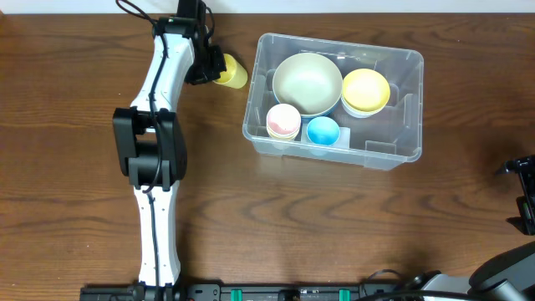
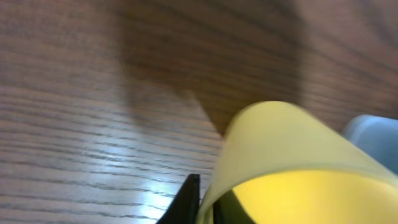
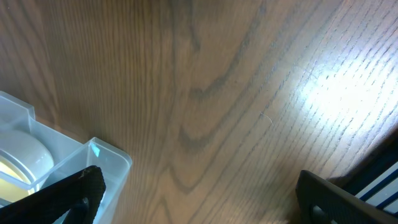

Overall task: Pack container
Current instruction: 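Grip the yellow cup with the left gripper and lift it, then lower the yellow cup onto the blue cup in the bin and release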

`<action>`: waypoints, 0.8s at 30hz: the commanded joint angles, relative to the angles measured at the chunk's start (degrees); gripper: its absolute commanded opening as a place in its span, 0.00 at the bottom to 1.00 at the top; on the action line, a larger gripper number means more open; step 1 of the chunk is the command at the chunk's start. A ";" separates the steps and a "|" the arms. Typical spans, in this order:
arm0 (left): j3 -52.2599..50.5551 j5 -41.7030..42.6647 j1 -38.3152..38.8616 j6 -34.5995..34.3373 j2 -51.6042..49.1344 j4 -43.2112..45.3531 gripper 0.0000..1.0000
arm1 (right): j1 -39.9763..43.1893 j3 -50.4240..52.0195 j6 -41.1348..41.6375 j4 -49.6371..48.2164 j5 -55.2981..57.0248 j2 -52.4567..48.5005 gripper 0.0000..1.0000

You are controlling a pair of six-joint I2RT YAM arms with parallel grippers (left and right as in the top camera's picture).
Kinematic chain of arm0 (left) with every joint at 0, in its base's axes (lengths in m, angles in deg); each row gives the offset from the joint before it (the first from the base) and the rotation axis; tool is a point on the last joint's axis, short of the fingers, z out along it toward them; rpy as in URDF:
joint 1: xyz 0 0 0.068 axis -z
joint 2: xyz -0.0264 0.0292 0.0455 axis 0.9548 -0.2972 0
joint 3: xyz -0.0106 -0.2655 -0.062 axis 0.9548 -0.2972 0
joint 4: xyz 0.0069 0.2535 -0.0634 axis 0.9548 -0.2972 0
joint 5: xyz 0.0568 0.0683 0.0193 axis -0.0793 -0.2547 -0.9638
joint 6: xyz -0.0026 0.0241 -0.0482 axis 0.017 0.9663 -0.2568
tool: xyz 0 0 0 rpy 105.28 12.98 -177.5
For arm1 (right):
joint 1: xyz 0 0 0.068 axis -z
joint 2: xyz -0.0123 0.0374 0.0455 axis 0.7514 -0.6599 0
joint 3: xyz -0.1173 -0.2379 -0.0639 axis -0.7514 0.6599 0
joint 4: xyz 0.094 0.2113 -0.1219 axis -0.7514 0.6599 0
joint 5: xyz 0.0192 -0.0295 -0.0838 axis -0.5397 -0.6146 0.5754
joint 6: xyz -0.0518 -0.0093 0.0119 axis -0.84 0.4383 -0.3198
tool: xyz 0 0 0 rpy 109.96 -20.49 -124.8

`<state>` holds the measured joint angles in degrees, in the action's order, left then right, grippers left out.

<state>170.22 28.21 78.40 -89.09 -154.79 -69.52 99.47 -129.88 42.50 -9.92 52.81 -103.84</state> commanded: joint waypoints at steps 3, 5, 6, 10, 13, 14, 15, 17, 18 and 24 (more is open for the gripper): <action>0.07 -1.33 -0.33 0.26 1.53 -1.03 0.06 | 0.24 -0.07 0.83 0.04 -0.22 0.94 0.99; 0.07 -1.33 -0.33 0.28 3.52 -1.11 0.06 | 0.24 -0.07 0.83 0.04 -0.22 0.94 0.99; 0.07 -1.33 -0.33 0.31 4.61 -1.11 0.06 | 0.24 -0.07 0.83 0.04 -0.22 0.94 0.99; 0.07 -1.33 -0.31 0.31 9.51 -1.38 0.06 | 0.24 -0.07 0.83 0.04 -0.22 0.94 0.99; 0.07 -1.36 -0.31 0.33 13.68 -2.36 0.06 | 0.24 -0.07 0.83 0.04 -0.20 0.94 0.99; 0.07 -1.36 -0.31 0.33 14.88 -2.75 0.06 | 0.24 -0.07 0.83 0.02 -0.22 0.94 0.99; 0.07 -1.33 -0.31 0.31 16.35 -3.43 0.06 | 0.24 -0.07 0.83 0.04 -0.22 0.94 0.99; 0.07 -1.29 -0.22 0.28 19.23 -5.27 0.06 | 0.24 -0.07 0.83 0.02 -0.22 0.94 0.99; 0.07 -1.22 -0.07 0.28 20.65 -6.38 0.06 | 0.24 -0.07 0.81 0.04 -0.22 0.94 0.99; 0.07 -0.90 4.09 3.41 30.73 -14.21 0.06 | 0.24 -0.07 0.83 0.04 -0.22 0.94 0.99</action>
<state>169.85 27.34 79.52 -88.54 -128.45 -81.91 99.47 -129.88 42.52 -9.89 52.81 -103.84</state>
